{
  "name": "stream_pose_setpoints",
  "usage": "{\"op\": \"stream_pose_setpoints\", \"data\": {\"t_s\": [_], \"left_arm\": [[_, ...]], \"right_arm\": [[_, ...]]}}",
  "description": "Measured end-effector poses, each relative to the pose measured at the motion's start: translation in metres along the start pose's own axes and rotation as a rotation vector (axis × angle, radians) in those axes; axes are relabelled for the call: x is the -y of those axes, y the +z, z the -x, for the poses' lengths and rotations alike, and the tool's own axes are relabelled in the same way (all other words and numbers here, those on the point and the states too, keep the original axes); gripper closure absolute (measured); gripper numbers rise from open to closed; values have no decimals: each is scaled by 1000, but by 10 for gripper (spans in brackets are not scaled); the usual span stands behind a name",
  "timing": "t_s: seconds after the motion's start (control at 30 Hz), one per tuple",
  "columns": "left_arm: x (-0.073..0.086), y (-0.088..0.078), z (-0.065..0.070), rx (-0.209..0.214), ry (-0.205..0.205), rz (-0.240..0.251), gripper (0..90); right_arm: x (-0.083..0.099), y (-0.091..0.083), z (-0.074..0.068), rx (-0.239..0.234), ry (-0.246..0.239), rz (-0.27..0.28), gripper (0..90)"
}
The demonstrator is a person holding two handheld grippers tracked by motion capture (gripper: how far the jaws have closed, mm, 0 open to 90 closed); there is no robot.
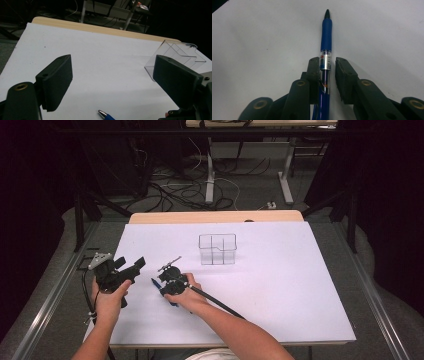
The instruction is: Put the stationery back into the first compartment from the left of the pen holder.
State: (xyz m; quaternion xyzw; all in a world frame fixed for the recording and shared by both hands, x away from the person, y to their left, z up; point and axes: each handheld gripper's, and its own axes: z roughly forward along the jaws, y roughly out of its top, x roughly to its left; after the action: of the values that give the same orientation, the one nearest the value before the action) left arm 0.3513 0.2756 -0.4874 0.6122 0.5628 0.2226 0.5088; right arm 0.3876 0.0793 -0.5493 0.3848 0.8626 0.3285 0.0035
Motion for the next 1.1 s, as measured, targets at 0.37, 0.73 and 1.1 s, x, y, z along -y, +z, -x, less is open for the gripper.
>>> {"op": "stream_pose_setpoints", "data": {"t_s": [0.37, 0.73, 1.1], "left_arm": [[0, 0, -1, 0, -2, 3, 161], [0, -1, -1, -3, 0, 1, 161], [0, -1, -2, -7, 0, 1, 163]], "right_arm": [[0, 1, -2, 11, -3, -1, 797], [1, 1, -4, 20, 12, -3, 800], [1, 1, -4, 23, 56, 4, 801]]}}
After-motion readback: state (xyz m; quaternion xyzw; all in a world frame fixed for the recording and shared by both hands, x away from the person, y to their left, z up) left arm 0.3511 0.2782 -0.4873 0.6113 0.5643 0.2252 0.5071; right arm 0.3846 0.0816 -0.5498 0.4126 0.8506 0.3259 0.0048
